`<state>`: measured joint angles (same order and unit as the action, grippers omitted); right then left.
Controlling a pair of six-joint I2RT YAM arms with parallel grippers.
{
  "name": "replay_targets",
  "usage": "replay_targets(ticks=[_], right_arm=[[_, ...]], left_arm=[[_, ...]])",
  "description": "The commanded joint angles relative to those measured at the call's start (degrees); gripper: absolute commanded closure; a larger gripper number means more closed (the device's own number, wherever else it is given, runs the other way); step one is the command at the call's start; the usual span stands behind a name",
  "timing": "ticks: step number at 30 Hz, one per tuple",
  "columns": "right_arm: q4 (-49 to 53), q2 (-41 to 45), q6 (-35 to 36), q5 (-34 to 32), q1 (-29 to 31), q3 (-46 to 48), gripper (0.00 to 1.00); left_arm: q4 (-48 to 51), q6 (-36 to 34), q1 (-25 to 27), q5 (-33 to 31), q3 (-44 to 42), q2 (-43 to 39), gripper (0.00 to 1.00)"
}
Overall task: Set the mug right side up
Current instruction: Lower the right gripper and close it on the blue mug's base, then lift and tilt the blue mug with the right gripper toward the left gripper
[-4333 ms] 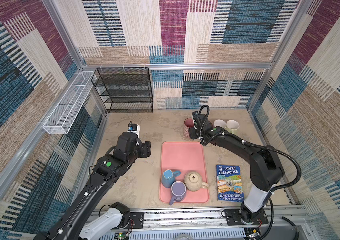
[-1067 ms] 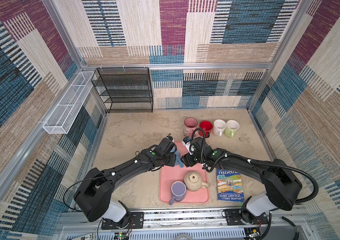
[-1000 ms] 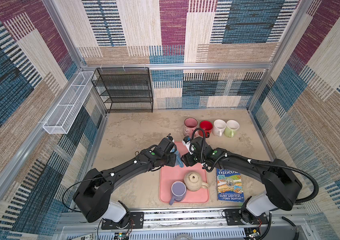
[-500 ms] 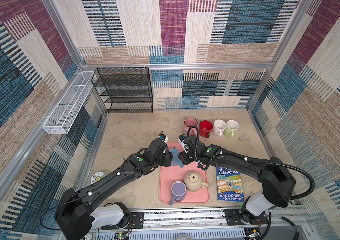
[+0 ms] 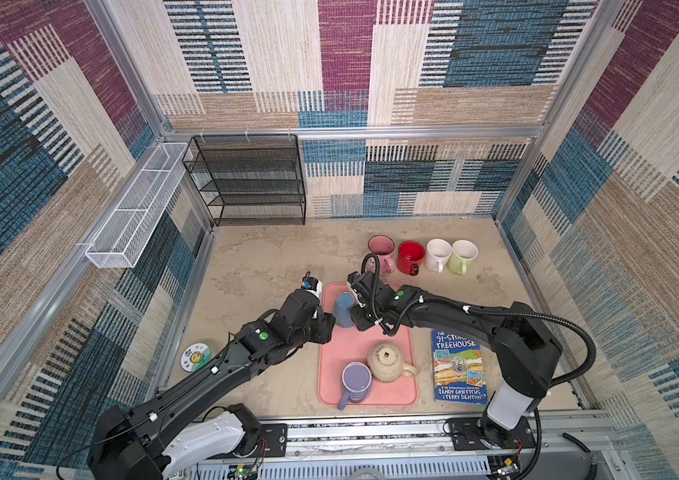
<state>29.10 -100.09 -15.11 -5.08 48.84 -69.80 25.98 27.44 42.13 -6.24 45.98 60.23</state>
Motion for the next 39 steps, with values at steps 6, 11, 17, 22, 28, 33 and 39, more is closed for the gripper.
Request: replay_targets(ticks=[6, 11, 17, 22, 28, 33, 39], right_arm=[[2.59, -3.2, 1.03, -0.05, 0.2, -3.9, 0.5], [3.92, -4.59, 1.67, 0.34, 0.23, -5.32, 0.54], [4.13, -5.85, 2.06, 0.87, 0.29, -6.18, 0.59], [3.94, -6.03, 2.06, 0.69, 0.25, -6.57, 0.64], [4.03, -6.74, 2.37, 0.8, 0.21, -7.1, 0.76], [3.94, -6.72, 2.47, 0.6, 0.29, -7.17, 0.93], [2.95, -4.5, 2.63, -0.71, 0.25, -6.54, 1.0]], left_arm=[[-0.31, 0.81, 0.05, -0.82, -0.97, -0.28, 0.39], [-0.23, 1.1, 0.05, -1.05, -1.72, -1.13, 0.39], [-0.49, 1.65, -0.02, -0.87, -2.64, -1.68, 0.39], [-0.31, 1.65, 0.01, -0.96, -2.82, -1.92, 0.39], [-0.31, 1.82, -0.06, -0.97, -3.09, -1.97, 0.39], [-0.4, 1.91, -0.08, -0.88, -3.26, -1.91, 0.39], [-1.77, 2.42, -0.51, 0.05, -3.66, -1.89, 0.38]])
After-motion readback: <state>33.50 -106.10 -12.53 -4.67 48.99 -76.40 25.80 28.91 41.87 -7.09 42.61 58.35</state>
